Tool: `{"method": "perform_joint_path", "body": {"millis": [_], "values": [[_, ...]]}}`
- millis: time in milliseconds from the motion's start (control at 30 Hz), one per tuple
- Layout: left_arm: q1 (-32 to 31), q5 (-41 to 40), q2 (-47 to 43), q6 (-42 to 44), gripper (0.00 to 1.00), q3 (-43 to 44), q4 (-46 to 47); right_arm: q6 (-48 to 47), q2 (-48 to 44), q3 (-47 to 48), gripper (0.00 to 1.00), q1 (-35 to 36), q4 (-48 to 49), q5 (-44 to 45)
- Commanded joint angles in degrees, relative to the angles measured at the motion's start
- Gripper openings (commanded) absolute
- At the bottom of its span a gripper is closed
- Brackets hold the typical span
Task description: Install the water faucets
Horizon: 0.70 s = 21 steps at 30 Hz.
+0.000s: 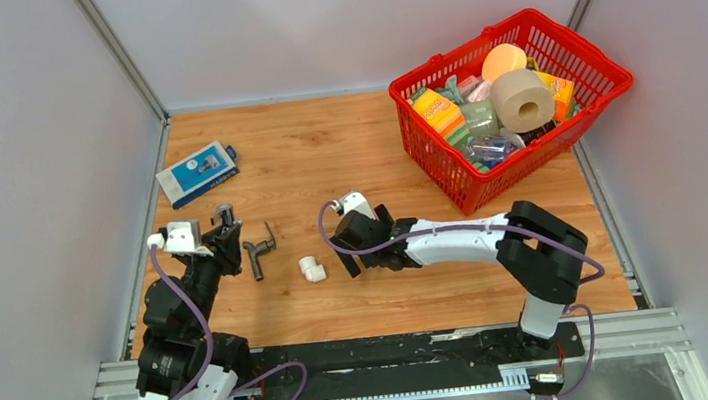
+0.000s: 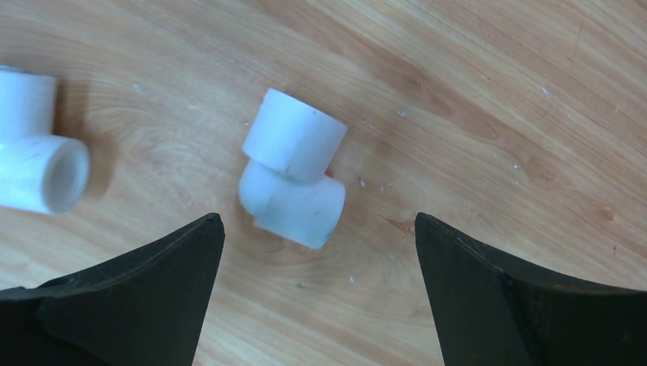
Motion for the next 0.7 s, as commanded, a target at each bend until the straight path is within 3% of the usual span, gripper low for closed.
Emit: {"method": "perform_joint_path", "body": {"millis": [0, 300, 667], "values": [[0.17, -0.65, 0.04, 0.78, 0.00, 0.99, 2.07, 1.01, 2.44, 2.17, 1.00, -1.33, 2.57, 2.52], [0.17, -0.83, 0.22, 0.69, 0.00, 0.90, 2.07, -6.02, -3.70, -4.50, 0.98, -5.90, 3.62, 0.15], [0.17, -0.65, 0.57, 0.60, 0.00, 0.90, 2.16, -18.50, -12.15, -12.42, 0.93, -8.45, 16.19, -17.07]]}}
